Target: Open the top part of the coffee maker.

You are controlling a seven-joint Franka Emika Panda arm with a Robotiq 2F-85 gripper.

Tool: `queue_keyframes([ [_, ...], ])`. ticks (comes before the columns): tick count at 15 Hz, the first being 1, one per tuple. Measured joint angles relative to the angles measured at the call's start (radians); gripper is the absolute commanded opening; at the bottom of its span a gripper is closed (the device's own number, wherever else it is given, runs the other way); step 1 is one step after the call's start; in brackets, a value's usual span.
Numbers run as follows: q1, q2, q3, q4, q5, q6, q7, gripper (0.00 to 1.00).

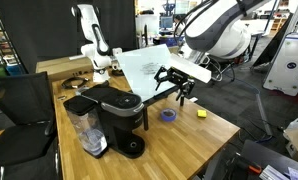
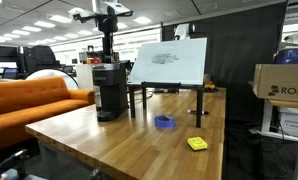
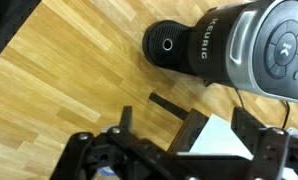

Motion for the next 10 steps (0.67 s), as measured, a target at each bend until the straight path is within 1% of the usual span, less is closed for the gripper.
queue_keyframes([
  [10,0.100,0.000,0.042,-0.029,0.075,0.125,-0.032,1.00],
])
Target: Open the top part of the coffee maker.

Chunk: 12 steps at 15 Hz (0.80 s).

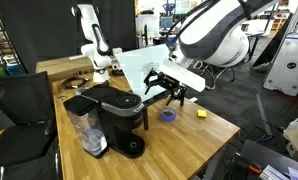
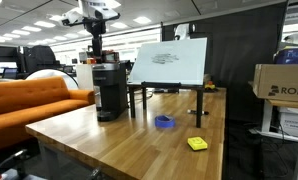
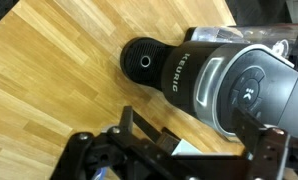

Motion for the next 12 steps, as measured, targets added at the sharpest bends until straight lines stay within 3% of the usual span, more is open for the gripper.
queue_keyframes([
  [12,0.061,0.002,0.026,-0.054,0.094,0.149,-0.054,1.00],
])
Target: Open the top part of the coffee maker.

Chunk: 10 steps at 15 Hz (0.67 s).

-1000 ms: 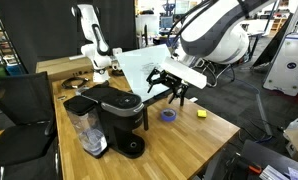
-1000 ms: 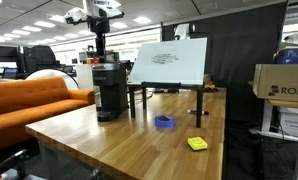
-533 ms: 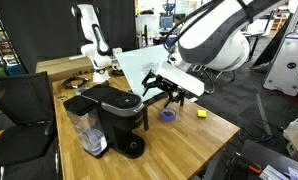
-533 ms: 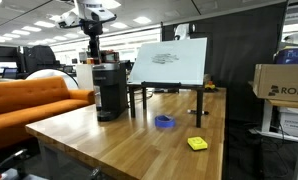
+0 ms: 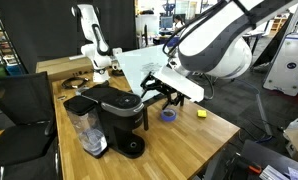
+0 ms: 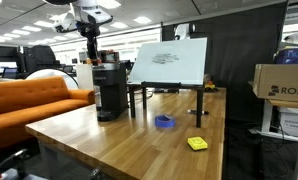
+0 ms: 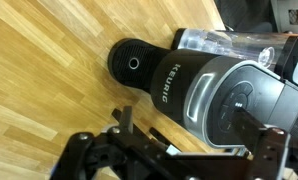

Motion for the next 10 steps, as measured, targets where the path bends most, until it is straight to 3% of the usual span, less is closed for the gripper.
queue_keyframes([
  [10,0.042,0.007,-0.006,-0.014,0.041,0.086,-0.057,1.00],
])
